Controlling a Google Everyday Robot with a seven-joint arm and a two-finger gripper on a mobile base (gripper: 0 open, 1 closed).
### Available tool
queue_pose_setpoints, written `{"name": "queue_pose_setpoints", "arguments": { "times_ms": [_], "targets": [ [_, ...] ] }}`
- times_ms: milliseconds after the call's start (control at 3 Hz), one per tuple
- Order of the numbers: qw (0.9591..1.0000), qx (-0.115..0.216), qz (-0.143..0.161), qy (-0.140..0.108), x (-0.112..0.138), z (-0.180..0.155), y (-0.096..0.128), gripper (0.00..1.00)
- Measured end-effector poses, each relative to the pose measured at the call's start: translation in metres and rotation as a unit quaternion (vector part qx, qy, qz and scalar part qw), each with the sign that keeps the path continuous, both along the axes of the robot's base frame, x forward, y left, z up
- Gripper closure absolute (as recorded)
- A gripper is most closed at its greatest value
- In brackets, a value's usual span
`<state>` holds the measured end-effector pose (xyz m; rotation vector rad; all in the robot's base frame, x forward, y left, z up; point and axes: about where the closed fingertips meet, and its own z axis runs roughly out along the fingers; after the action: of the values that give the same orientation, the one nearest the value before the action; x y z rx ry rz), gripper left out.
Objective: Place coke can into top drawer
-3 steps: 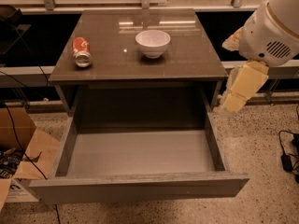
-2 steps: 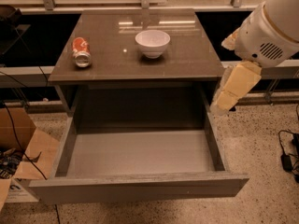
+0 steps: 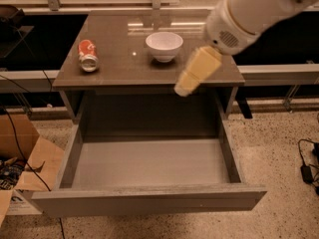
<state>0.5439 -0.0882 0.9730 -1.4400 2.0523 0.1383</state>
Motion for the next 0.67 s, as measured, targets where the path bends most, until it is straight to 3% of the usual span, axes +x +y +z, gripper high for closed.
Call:
{"name": "queue_pose_setpoints", "arguments": {
  "times_ms": [667],
  "targets": [
    [0.9984, 0.026, 0.048, 0.011, 0.068, -0.022, 0.090, 0.00]
  ]
}}
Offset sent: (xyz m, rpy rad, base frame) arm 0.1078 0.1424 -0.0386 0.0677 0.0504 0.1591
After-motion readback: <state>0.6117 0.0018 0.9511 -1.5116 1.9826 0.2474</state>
